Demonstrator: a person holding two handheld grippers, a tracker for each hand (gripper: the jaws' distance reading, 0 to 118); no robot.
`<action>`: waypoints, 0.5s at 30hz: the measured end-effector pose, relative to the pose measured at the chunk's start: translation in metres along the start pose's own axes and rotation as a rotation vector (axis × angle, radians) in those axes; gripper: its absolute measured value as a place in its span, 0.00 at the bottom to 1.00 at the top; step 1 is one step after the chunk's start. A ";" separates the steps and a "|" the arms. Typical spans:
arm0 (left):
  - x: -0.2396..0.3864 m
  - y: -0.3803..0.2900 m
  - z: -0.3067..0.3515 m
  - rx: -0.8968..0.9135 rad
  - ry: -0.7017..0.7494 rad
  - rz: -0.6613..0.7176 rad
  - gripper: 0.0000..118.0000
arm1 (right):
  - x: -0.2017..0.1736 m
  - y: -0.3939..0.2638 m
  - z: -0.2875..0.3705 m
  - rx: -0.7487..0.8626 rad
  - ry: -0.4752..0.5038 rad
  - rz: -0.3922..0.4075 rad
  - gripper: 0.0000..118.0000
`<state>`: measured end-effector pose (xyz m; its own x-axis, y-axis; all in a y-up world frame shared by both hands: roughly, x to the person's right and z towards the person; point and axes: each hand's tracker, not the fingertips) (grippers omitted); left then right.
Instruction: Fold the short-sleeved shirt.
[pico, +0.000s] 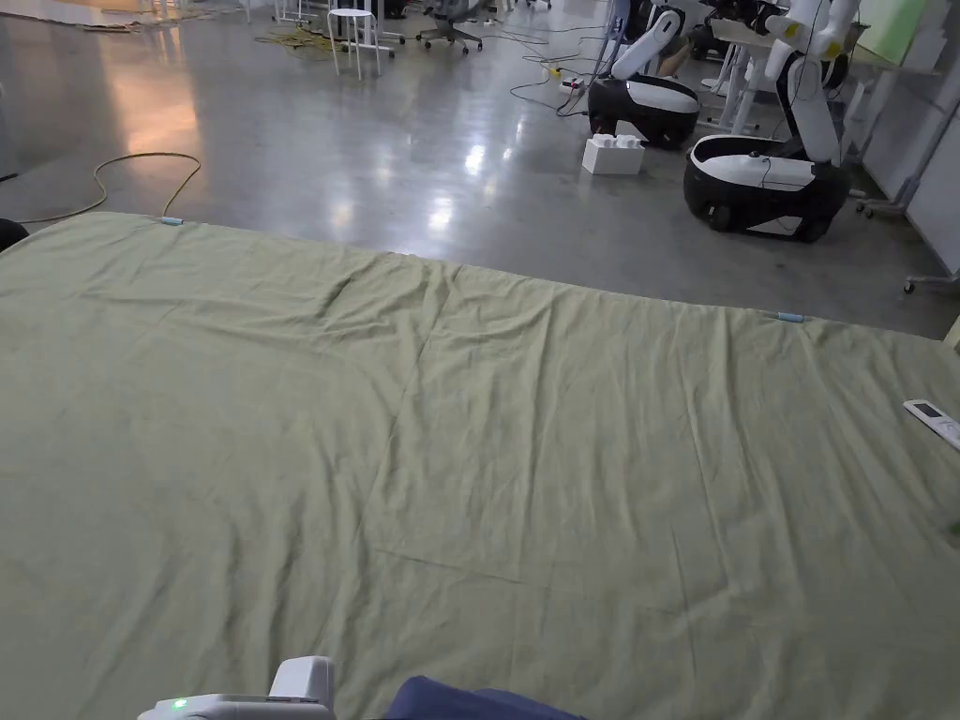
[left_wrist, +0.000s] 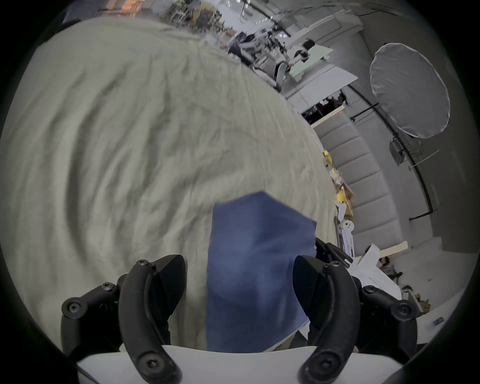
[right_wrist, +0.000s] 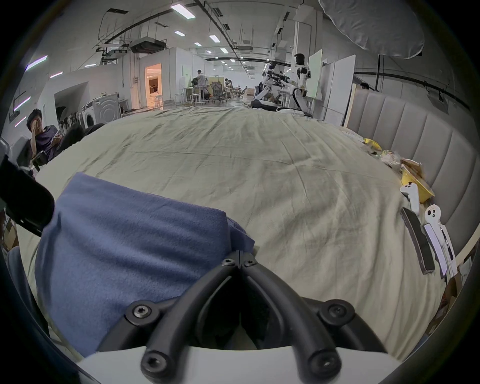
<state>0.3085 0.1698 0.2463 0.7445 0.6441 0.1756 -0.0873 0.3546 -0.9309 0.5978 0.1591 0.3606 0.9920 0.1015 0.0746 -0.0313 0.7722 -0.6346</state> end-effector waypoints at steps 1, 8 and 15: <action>0.028 0.000 0.001 -0.019 -0.021 0.024 0.73 | -0.001 0.000 0.001 0.001 -0.001 0.005 0.00; 0.007 0.006 -0.012 -0.055 -0.198 0.122 0.55 | 0.003 -0.001 -0.004 -0.001 0.001 0.011 0.00; -0.013 0.005 -0.007 -0.054 -0.239 0.146 0.22 | 0.004 -0.002 -0.007 0.000 0.000 0.024 0.00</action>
<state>0.3028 0.1582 0.2371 0.5492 0.8293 0.1029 -0.1420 0.2139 -0.9665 0.6029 0.1539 0.3566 0.9909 0.1204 0.0595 -0.0553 0.7697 -0.6361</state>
